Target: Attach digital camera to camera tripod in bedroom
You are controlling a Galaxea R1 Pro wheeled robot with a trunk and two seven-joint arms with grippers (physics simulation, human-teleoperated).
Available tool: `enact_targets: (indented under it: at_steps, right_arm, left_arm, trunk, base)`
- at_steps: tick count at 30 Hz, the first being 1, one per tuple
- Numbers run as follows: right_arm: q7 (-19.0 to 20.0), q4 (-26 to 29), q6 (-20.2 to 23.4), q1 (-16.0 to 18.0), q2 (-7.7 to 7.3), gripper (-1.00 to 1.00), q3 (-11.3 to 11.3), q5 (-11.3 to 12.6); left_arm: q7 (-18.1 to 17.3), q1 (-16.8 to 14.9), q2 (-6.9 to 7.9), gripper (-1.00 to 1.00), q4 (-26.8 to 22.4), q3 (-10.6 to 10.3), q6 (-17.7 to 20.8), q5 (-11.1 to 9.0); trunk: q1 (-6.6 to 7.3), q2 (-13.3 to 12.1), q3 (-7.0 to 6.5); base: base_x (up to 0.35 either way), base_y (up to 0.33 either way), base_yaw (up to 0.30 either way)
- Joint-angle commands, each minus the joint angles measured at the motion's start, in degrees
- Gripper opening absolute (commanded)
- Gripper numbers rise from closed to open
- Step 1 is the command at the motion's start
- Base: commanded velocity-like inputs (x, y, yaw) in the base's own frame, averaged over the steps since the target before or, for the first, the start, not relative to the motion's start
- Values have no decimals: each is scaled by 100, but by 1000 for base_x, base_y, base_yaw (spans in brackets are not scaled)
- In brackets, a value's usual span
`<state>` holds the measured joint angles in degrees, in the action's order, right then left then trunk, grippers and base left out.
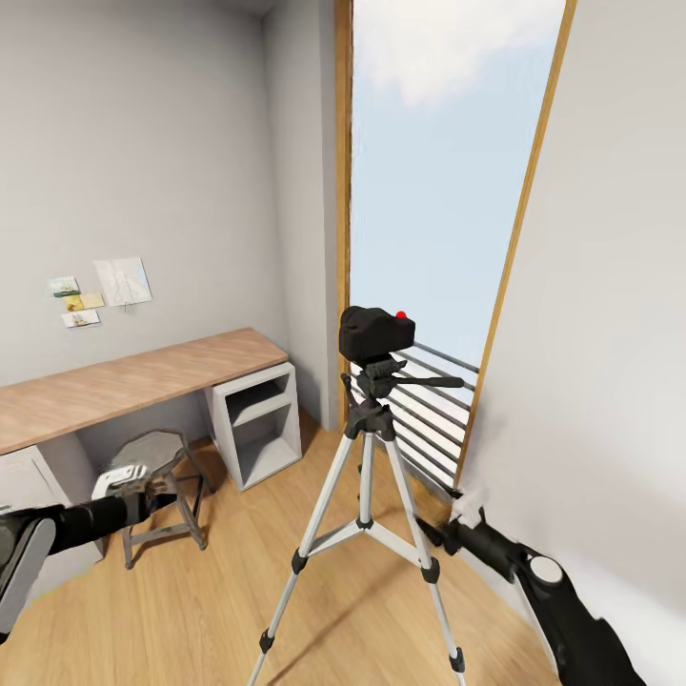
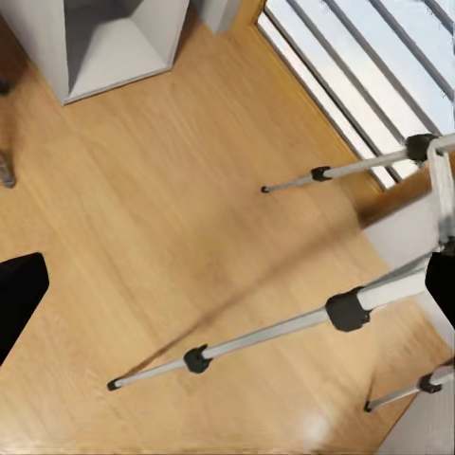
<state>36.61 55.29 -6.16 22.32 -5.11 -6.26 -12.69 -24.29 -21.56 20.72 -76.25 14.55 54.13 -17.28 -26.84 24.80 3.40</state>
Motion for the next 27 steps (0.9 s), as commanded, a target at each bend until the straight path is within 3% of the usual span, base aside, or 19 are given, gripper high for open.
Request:
enact_targets:
  at_steps: [1,5,7,9,13,14,19,20,22,23,27]
  right_arm:
    - [23,31,-37,-83,-2,100,-107,-59]
    - [24,106,-27,-340,-10,100,-366,-56]
    - [27,205,-22,-619,-9,100,-550,-57]
    - [26,232,-21,-743,-5,100,-589,-57]
    - [5,267,-45,-1400,22,100,-678,-83]
    - [-69,245,-80,-1896,59,100,-697,-131]
    - [-235,226,-112,-2396,94,100,-699,-228]
    - [-352,216,-136,-2693,114,100,-700,-331]
    - [-372,214,-141,-2773,118,100,-697,-352]
    - [-399,210,-165,-2940,126,100,-688,-374]
    - [-402,200,-168,-3011,144,100,-689,-385]
  left_arm:
    - [-34,91,0,100,83,27,-56,7]
    - [-33,403,-4,100,306,109,-290,6]
    - [-32,764,-9,100,541,186,-521,0]
    - [-34,886,-11,100,638,207,-608,-3]
    - [-33,1330,-15,100,1194,258,-983,-13]
    - [-32,1564,-54,100,1843,279,-1369,-16]
    - [-32,1716,-118,100,2952,294,-2096,-15]
    - [-32,1787,-149,100,4219,306,-3068,-23]
    - [-32,1800,-155,100,4569,308,-3372,-26]
    - [-32,1816,-164,100,5171,311,-3861,-29]
    - [-29,1820,-175,100,5310,306,-3968,-20]
  trunk:
    - [-4,12,12]
    - [-4,12,12]
    - [-4,12,12]
    - [-4,12,12]
    - [-4,12,12]
    - [-4,12,11]
    - [-4,12,4]
    - [-4,12,4]
    - [-4,12,3]
    - [-4,12,3]
    - [-4,12,3]
  base:
    - [0,0,0]
    - [0,0,0]
    - [0,0,0]
    - [0,0,0]
    - [0,0,-1]
    - [0,0,-55]
    - [0,0,-79]
    - [0,0,-23]
    - [0,0,-16]
    - [0,0,-4]
    - [0,0,-2]
